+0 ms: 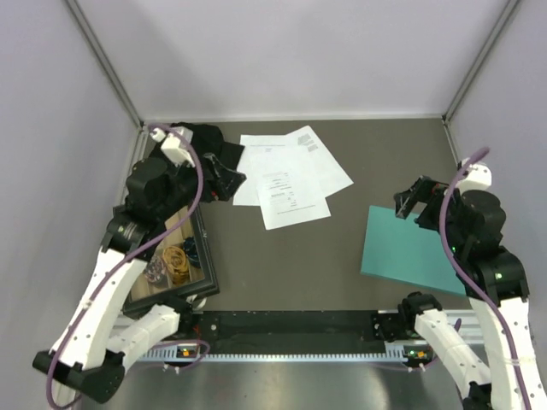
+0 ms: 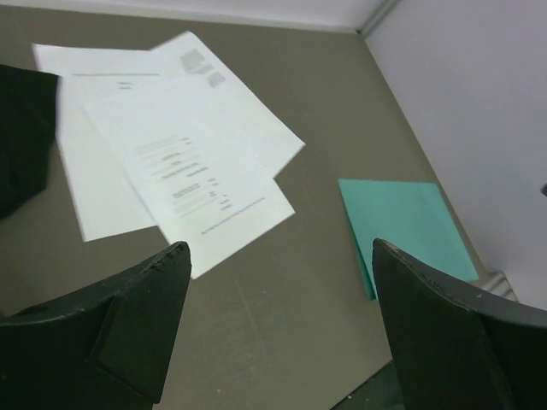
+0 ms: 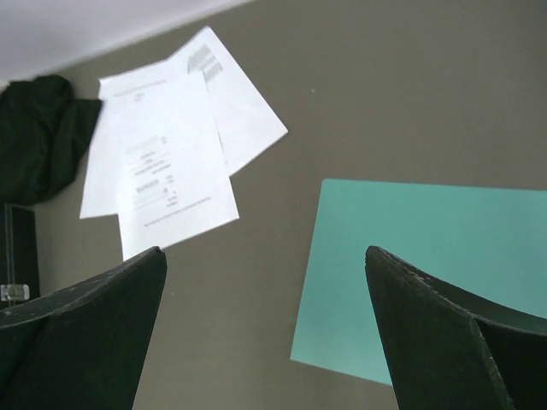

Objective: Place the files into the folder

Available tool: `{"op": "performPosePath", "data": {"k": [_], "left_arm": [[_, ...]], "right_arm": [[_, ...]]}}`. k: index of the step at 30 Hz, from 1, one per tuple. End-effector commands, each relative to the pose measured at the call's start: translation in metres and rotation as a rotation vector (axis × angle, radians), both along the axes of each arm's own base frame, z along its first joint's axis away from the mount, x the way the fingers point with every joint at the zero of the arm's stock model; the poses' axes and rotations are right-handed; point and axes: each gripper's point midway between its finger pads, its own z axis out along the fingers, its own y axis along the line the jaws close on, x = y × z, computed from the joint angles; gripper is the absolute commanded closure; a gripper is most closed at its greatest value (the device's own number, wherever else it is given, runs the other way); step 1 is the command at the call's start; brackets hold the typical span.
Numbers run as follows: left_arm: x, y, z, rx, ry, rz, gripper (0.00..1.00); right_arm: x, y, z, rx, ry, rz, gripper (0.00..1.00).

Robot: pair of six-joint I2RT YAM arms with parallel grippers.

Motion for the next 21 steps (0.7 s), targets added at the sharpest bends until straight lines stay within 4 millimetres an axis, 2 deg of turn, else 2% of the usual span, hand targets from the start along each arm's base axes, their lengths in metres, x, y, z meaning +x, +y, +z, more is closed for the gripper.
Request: {"op": "performPosePath", "data": {"k": [1,2,3,4,5,6,8,9,10,11,12,14,15,16,17,18,20,21], "left_arm": [[0.007,-0.049,-0.023,-0.073,0.078,-0.217,0.1],[0.011,-0.056,-0.025,-0.094,0.085,-0.226,0.1],[0.017,-0.066,-0.043,-0.091,0.127,-0.246,0.11],[0.012,-0.082,-0.049,-0.097,0.14,-0.3,0.11],[0.017,-0.092,-0.048,-0.118,0.118,-0.319,0.11],[0.024,-0.104,-0.067,-0.11,0.166,-0.333,0.11],[0.023,-0.128,-0.082,-0.098,0.204,-0.379,0.12],[0.032,-0.142,-0.1,-0.082,0.238,-0.39,0.12],[0.028,-0.156,-0.11,-0.07,0.261,-0.419,0.13],[0.028,-0.167,-0.119,-0.068,0.284,-0.438,0.15],[0.034,-0.182,-0.138,-0.063,0.313,-0.456,0.18],[0.031,-0.208,-0.154,-0.091,0.354,-0.497,0.26],[0.029,-0.228,-0.174,-0.094,0.385,-0.536,0.27],[0.028,-0.239,-0.182,-0.102,0.399,-0.554,0.28],[0.026,-0.25,-0.19,-0.113,0.423,-0.566,0.33],[0.02,-0.269,-0.209,-0.1,0.459,-0.597,0.36],[0.017,-0.289,-0.222,-0.114,0.481,-0.621,0.39],[0.011,-0.304,-0.237,-0.11,0.506,-0.648,0.39]], "right_arm": [[0.008,-0.001,-0.015,-0.014,0.077,-0.012,0.01],[0.009,0.0,-0.017,-0.026,0.089,-0.003,0.01],[0.011,0.004,-0.022,-0.028,0.102,0.028,0.01],[0.013,0.006,-0.025,-0.035,0.111,0.039,0.01],[0.018,0.007,-0.032,-0.046,0.133,0.044,0.01],[0.02,0.006,-0.038,-0.05,0.152,0.039,0.01],[0.025,0.008,-0.05,-0.06,0.199,0.052,0.01],[0.024,0.009,-0.057,-0.062,0.225,0.055,0.01],[0.024,0.009,-0.061,-0.065,0.243,0.055,0.01],[0.025,0.009,-0.067,-0.072,0.263,0.058,0.01],[0.024,0.009,-0.07,-0.076,0.273,0.063,0.01],[0.023,0.008,-0.072,-0.098,0.271,0.076,0.01],[0.021,0.007,-0.07,-0.106,0.266,0.079,0.01],[0.019,0.007,-0.07,-0.124,0.262,0.091,0.01],[0.018,0.006,-0.068,-0.132,0.258,0.094,0.01],[0.016,0.003,-0.063,-0.142,0.246,0.085,0.01],[0.012,-0.001,-0.06,-0.16,0.246,0.081,0.01],[0.01,-0.002,-0.058,-0.164,0.242,0.078,0.01]]}}
